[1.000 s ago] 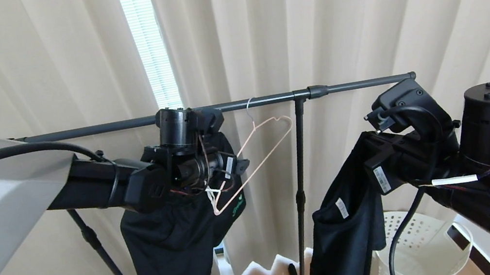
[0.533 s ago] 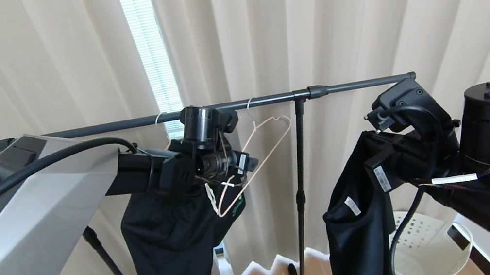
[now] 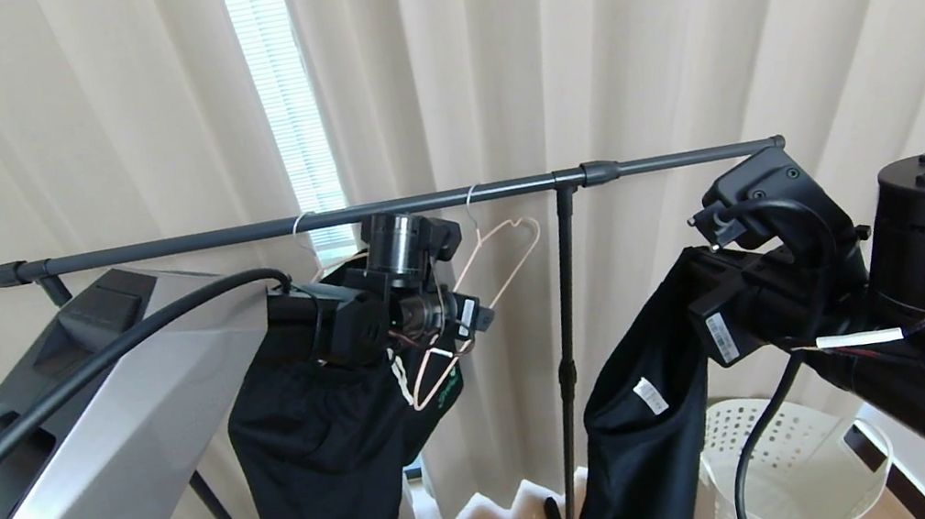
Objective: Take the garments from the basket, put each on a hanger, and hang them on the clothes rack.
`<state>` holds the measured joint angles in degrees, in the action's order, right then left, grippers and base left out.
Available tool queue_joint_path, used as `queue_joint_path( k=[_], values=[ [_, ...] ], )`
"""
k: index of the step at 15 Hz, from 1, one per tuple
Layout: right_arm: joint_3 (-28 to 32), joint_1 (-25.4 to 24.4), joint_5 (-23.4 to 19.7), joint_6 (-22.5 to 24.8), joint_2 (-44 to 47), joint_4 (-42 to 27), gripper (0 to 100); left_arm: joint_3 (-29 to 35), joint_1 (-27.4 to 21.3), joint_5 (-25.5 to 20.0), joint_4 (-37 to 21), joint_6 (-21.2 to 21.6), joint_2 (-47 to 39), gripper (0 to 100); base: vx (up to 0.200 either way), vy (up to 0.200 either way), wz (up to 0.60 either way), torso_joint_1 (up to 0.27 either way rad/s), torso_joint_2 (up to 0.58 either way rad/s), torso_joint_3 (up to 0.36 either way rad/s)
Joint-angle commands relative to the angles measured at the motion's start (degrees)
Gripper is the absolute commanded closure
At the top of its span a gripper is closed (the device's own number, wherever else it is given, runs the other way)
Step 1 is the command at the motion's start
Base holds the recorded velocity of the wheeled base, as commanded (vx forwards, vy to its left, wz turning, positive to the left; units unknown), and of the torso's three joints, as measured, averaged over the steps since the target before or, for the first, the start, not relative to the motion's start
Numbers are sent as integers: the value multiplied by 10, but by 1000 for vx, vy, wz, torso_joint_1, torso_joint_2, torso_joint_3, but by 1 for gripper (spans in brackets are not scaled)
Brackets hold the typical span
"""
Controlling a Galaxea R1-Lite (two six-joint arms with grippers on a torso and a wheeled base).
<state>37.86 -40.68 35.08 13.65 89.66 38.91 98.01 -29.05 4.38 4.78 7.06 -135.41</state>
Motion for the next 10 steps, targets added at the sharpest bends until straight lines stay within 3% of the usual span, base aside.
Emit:
queue_joint_path(
  k=[1, 10],
  values=[
    [-1, 0, 1, 1, 1, 0, 100, -4, 0, 0, 1, -1, -2, 0, 0, 0, 0, 0, 0, 0],
    [-1, 0, 0, 1, -5, 0, 100, -9, 0, 0, 1, -4, -20, 0, 0, 0, 0, 0, 0, 0]
  ],
)
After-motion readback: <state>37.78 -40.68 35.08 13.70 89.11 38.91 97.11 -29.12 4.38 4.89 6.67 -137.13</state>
